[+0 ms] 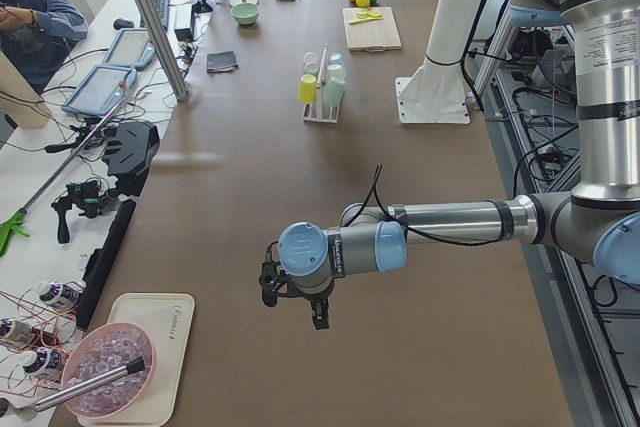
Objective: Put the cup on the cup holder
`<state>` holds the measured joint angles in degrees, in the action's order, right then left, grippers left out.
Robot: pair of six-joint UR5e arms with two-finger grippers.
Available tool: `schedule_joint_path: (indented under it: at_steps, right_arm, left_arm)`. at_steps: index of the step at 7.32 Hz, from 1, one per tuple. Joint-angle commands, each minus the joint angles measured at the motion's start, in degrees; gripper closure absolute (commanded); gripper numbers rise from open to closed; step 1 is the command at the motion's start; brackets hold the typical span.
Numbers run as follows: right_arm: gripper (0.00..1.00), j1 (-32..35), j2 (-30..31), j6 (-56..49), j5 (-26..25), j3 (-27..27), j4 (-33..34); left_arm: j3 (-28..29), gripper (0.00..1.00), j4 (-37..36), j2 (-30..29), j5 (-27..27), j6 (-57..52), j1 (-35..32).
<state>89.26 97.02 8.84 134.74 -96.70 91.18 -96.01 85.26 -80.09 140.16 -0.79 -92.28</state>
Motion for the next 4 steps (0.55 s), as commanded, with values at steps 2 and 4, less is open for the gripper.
schedule_joint_path:
  at_steps: [2,4]
  right_arm:
    - [0.0,0.8,0.0,-0.1,0.4,-0.4,-0.1]
    - [0.0,0.8,0.0,-0.3,0.3,-0.2,-0.1]
  left_arm:
    - [-0.1,0.02,0.1,0.0,-0.1,0.0,-0.1]
    - [-0.1,0.02,0.1,-0.1,-0.1,0.0,0.0]
